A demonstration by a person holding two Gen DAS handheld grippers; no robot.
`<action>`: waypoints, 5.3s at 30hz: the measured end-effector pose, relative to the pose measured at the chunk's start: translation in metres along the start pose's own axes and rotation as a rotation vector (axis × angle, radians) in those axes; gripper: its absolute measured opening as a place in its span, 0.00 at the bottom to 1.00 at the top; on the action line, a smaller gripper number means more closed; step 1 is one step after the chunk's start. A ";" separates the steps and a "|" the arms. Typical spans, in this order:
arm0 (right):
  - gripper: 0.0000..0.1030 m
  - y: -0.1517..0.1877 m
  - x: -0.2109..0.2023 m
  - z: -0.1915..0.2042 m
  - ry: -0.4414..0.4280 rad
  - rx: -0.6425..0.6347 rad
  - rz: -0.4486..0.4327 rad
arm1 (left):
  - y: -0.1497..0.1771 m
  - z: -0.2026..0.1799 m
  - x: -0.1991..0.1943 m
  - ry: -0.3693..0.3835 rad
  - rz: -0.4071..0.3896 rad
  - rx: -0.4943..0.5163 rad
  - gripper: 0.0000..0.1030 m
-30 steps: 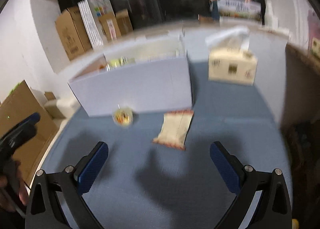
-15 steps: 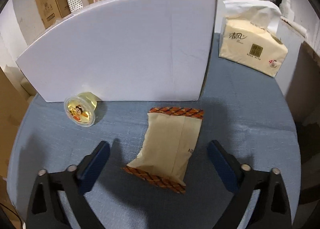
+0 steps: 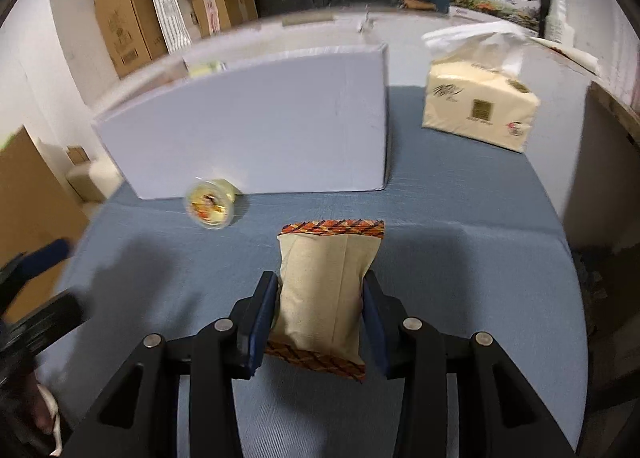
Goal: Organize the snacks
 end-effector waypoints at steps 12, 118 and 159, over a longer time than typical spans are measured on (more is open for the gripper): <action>0.44 0.012 -0.048 -0.015 -0.034 0.066 -0.096 | -0.037 -0.008 0.095 -0.200 0.057 -0.046 0.90; 1.00 -0.039 -0.183 0.070 -0.031 -0.093 -0.267 | -0.040 -0.025 -0.222 -0.024 -0.241 0.010 1.00; 1.00 -0.036 -0.189 0.077 -0.032 -0.109 -0.271 | -0.038 -0.025 -0.219 -0.037 -0.233 0.012 1.00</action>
Point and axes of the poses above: each gripper's, at about its wrist camera, not at the fingertips, and x roughly the way its jaws point, z to its left, y to its underside, the point moved 6 cm from there along x, roughly the way its jaws point, and after that the axes turned 3 degrees about -x, right-handed, at the moved point
